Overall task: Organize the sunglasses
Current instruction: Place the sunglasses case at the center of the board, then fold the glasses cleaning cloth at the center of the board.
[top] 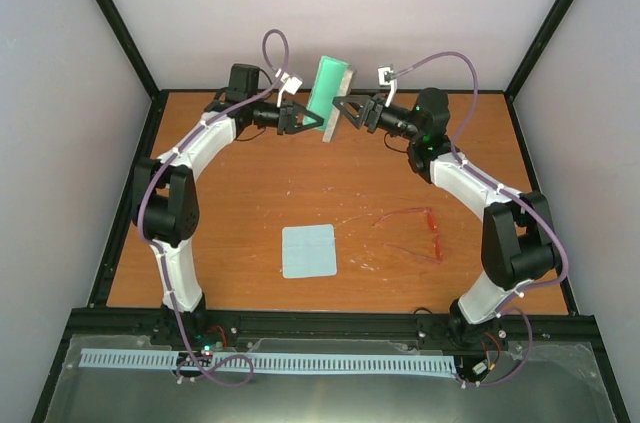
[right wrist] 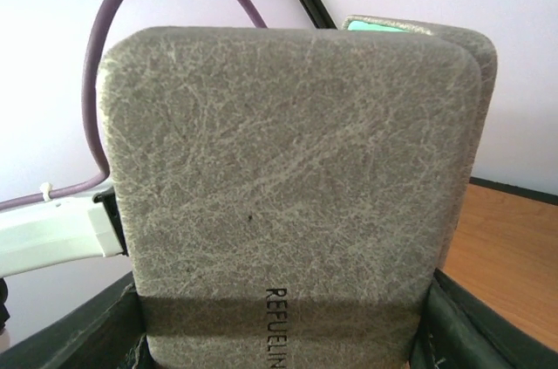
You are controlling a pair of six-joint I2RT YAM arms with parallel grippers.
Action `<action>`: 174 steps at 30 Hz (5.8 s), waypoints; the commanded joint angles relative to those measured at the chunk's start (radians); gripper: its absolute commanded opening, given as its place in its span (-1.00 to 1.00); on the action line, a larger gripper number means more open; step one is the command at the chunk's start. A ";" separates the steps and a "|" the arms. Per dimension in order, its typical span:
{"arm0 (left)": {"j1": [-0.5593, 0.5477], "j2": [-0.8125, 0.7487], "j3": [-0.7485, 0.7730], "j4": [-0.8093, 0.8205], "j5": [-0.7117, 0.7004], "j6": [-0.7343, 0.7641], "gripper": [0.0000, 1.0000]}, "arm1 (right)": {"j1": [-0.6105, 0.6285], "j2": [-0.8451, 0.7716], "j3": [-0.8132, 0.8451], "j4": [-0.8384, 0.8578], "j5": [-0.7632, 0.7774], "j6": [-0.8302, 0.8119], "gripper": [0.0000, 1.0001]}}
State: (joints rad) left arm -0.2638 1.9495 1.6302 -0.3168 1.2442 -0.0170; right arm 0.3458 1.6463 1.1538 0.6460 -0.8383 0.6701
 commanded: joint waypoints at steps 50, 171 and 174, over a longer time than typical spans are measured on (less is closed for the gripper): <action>-0.187 0.359 0.361 -0.445 -1.285 1.097 -1.00 | -0.243 -0.458 -0.370 -0.563 0.562 -0.348 1.00; -0.152 -0.319 -0.650 -0.275 -0.781 0.366 0.11 | 0.458 0.360 0.191 -1.400 0.788 -0.580 -0.94; -0.166 -0.282 -0.626 -0.280 -0.808 0.376 -0.10 | 0.455 0.366 0.211 -1.403 0.801 -0.576 -0.95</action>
State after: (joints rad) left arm -0.4095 1.6238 0.9646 -0.6113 0.4683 0.3405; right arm 0.7994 2.0056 1.3682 -0.7437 -0.1162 0.0689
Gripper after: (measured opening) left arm 0.502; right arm 0.030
